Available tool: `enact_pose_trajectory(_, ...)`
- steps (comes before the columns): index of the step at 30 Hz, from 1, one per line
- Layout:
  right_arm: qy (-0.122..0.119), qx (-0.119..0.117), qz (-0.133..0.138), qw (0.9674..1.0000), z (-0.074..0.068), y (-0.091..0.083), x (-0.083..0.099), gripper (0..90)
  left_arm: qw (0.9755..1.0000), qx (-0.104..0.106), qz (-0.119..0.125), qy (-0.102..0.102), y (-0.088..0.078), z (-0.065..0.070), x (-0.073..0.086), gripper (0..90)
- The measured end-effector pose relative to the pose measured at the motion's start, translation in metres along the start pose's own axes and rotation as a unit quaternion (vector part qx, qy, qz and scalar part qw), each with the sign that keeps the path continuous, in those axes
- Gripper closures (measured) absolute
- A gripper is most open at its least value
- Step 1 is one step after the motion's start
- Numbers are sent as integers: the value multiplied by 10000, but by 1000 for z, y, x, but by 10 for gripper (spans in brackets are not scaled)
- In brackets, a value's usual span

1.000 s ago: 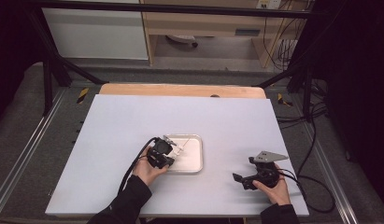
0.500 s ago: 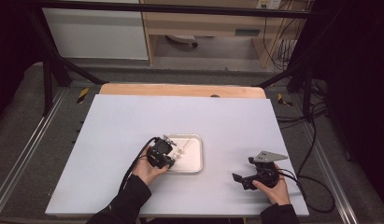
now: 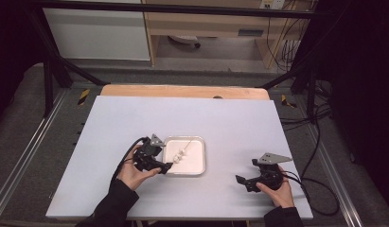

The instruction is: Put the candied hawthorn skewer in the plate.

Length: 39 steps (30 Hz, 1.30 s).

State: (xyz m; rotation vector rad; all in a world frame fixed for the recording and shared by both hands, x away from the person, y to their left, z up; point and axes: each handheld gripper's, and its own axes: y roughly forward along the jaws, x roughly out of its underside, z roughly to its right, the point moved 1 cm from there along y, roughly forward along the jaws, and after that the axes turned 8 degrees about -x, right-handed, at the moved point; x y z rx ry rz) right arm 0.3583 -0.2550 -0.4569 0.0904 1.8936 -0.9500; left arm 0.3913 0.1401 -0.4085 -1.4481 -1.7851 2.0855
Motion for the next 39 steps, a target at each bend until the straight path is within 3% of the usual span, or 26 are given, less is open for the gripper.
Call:
enact_pose_trajectory(4, 12, 19, 17, 10000, 0, -1, 0, 7, 10000, 49, 63, -50, -5, -6, 17, 172)
enact_pose_trajectory(6, 23, 16, 22, 10000, 0, -2, 0, 8, 9998, -21, 164, -104, -8, -10, 27, 157)
enact_pose_trajectory(9, 41, 20, 10, 10000, 0, -1, 0, 7, 9996, -101, 200, -175, -11, -17, 42, 55)
enact_pose_trajectory(19, 66, 26, -48, 10000, -1, -1, 1, 7, 9962, -49, 625, -612, -19, -42, 85, 36)
enact_pose_trajectory(22, 55, 28, -58, 10000, -1, -1, 1, 7, 9959, -37, 614, -666, -21, -47, 97, 37)
enact_pose_trajectory(31, 112, 31, -99, 9999, -1, -1, 4, 7, 9942, -1, 765, -758, -24, -53, 117, 46)
enact_pose_trajectory(39, 88, 48, -164, 9998, -1, 2, 5, 7, 9940, -60, 829, -717, -24, -55, 119, 52)
